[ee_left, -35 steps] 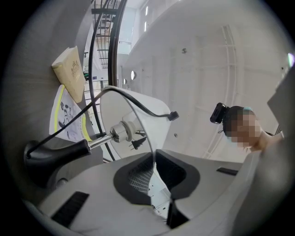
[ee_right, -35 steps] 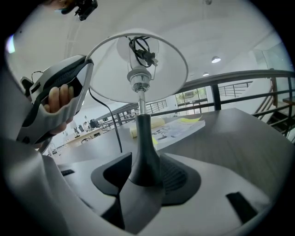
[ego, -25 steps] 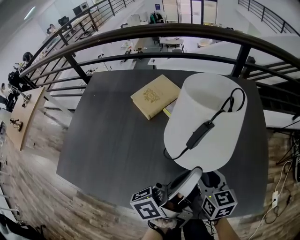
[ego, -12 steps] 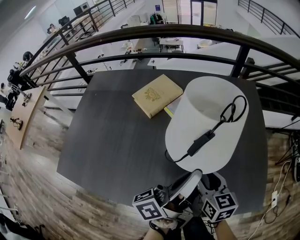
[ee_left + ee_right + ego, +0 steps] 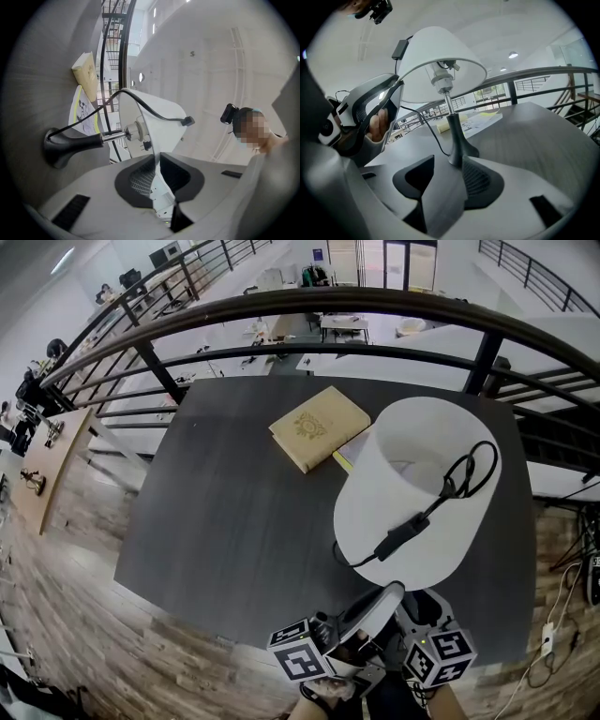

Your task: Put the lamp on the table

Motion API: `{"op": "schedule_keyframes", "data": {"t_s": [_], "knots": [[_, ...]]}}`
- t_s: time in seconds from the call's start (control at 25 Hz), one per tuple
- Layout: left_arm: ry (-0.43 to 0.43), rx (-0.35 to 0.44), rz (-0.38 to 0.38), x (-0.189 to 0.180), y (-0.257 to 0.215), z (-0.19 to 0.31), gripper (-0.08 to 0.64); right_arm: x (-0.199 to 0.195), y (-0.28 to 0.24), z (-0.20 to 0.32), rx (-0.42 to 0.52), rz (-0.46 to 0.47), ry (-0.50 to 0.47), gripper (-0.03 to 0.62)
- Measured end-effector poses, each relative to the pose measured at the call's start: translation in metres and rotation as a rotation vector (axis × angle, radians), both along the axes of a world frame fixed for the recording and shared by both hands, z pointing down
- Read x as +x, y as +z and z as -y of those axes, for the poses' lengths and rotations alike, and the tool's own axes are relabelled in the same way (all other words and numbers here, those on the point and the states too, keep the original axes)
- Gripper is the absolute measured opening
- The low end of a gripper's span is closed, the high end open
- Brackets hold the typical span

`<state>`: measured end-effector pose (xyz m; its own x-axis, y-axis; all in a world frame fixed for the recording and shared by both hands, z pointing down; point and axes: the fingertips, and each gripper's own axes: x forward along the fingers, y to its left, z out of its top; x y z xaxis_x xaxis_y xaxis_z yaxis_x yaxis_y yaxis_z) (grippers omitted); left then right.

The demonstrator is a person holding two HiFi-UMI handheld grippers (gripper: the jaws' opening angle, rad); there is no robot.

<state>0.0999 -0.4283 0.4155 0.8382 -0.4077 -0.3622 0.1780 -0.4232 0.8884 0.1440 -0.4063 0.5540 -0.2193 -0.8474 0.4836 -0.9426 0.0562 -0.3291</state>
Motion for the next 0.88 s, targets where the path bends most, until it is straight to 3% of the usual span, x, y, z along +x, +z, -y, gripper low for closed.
{"op": "schedule_keyframes", "data": {"t_s": [0.88], "knots": [[0.004,-0.037,0.000,-0.012,0.018,-0.019,0.081,-0.013,0.000,-0.009,-0.015,-0.010,0.000,0.210]]}}
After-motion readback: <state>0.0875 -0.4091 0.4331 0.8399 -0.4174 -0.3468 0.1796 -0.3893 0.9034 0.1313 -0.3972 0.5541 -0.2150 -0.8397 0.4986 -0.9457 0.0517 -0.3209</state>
